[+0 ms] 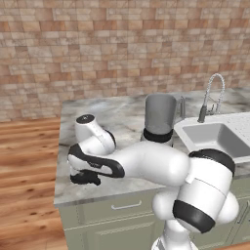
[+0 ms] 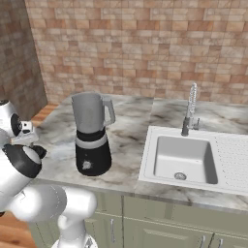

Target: Open the blender lid, put the mango in the blender, close the lid, and start the blender.

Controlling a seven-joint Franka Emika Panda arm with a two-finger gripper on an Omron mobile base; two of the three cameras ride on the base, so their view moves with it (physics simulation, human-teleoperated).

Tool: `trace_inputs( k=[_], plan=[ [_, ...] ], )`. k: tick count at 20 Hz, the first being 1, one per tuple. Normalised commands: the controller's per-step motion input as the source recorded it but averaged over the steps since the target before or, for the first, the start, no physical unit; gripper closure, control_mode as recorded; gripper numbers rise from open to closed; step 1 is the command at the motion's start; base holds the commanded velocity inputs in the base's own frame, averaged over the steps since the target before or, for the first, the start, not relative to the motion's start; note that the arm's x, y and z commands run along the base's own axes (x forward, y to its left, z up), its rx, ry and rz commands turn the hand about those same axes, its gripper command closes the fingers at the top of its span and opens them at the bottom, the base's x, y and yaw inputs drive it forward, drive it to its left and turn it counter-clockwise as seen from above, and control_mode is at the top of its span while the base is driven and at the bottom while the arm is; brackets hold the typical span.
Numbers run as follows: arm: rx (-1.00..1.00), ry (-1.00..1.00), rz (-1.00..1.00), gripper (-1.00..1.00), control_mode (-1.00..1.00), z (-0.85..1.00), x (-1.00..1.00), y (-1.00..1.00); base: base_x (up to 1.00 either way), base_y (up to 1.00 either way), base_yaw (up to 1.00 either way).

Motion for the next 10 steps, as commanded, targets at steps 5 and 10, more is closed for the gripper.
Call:
trace_inputs(
  k=[5, 10],
  plan=[
    [0.00, 0.00, 0.00, -1.00, -1.00, -0.06, 0.23, 0.00, 0.00, 0.00, 0.00],
    [0.00, 0.00, 0.00, -1.00, -1.00, -0.24, 0.20, 0.00, 0.00, 0.00, 0.00]
  ],
)
